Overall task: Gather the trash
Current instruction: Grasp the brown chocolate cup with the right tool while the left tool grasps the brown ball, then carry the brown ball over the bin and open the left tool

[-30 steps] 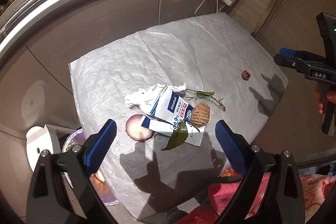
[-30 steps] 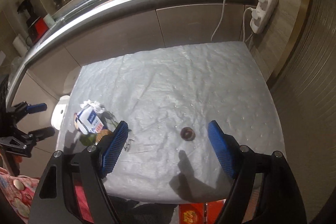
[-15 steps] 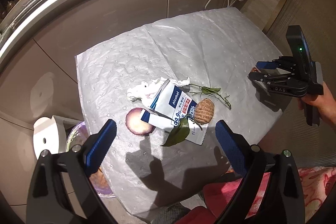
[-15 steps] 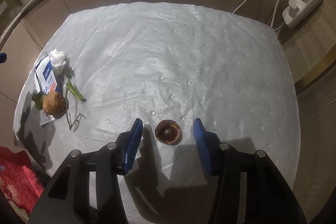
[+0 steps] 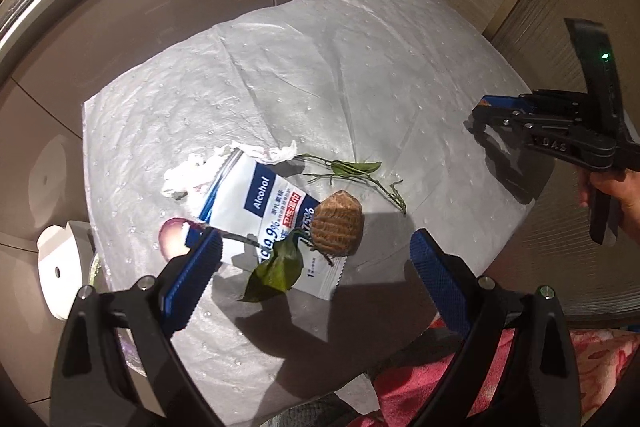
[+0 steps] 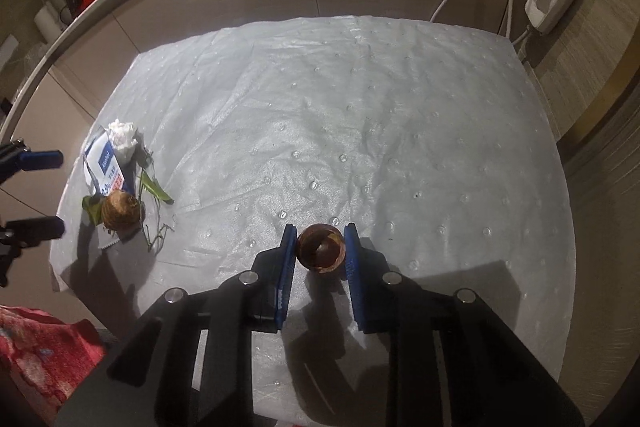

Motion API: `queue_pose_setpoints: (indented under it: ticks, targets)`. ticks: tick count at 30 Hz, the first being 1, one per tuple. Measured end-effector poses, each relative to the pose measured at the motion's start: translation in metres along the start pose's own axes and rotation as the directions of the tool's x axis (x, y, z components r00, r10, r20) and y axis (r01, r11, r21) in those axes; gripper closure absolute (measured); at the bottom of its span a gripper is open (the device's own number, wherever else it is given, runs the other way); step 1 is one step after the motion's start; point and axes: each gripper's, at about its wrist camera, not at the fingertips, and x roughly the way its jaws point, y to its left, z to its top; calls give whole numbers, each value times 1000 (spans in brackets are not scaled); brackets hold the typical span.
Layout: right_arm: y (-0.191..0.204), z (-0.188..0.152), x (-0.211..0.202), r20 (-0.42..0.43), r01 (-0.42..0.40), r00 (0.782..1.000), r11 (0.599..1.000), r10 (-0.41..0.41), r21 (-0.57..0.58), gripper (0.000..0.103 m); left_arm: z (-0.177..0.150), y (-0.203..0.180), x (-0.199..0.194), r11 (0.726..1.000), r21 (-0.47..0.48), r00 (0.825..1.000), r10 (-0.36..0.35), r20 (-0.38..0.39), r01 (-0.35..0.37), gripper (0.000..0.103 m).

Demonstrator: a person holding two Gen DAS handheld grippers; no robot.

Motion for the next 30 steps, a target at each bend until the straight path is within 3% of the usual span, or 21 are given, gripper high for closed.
queue_pose_setpoints:
  ticks: [6,11,12,13,14,21,26,30]
  targets:
    - [-11,-2,-26,43,-6,999,999,4,34,79,8,-7,33,1000,-5,998,-10,-63,9,39]
    - [-19,-9,-34,56,-16,998,998,13,66,79,8,-16,51,998,38,994,46,-99,-42,42]
    - [-20,-10,-34,57,-16,998,997,12,69,79,8,-19,53,997,52,993,56,-102,-50,48]
    - [-22,-10,-35,58,-19,998,997,14,73,78,7,-21,55,997,63,993,59,-106,-52,64]
    - [-22,-12,-36,60,-20,998,997,15,77,78,8,-21,58,997,65,991,52,-120,-44,68]
    - [-17,-11,-41,78,-32,997,996,25,87,79,8,-20,40,999,45,997,23,-69,-20,68]
    - [-1,-3,-52,106,-47,994,996,40,70,79,10,-1,-22,1000,-12,998,-23,58,23,68]
    - [20,13,-65,151,-93,985,994,83,62,79,-1,35,-70,997,-70,989,18,147,-8,68]
